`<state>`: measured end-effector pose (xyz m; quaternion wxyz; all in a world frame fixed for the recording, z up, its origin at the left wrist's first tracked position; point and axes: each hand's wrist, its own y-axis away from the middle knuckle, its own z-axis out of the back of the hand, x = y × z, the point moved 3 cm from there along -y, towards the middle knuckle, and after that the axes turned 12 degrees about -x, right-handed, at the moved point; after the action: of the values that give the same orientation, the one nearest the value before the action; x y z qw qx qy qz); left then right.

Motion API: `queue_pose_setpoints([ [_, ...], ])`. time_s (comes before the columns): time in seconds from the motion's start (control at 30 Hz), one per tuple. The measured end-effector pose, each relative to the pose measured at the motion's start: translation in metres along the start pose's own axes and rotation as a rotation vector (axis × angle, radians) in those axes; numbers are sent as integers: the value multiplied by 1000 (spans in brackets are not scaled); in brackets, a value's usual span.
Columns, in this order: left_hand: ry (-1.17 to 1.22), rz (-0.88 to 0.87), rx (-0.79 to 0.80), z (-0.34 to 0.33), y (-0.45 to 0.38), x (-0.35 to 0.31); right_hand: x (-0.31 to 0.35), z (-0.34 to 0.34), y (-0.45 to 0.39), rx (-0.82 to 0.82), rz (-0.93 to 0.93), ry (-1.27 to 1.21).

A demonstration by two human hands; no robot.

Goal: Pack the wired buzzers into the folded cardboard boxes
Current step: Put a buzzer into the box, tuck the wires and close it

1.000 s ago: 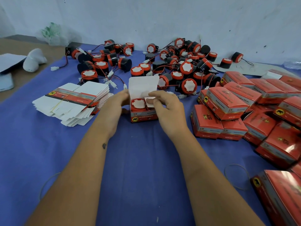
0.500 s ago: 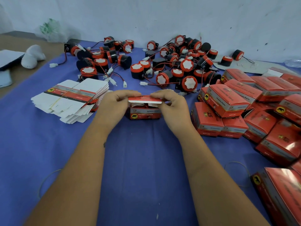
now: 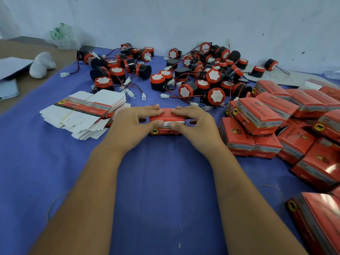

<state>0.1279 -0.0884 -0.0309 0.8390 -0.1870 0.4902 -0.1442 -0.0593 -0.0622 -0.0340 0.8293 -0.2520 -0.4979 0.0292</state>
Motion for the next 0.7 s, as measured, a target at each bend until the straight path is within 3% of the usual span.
queue_pose_setpoints([
  [0.37, 146, 21, -146, -8, 1, -7, 6, -3, 3, -155, 25, 28],
  [0.6, 357, 122, -220, -13, 1, -8, 8, -3, 3, -184, -30, -1],
  [0.7, 334, 101, -137, -13, 1, -6, 3, -3, 3, -197, -112, -31],
])
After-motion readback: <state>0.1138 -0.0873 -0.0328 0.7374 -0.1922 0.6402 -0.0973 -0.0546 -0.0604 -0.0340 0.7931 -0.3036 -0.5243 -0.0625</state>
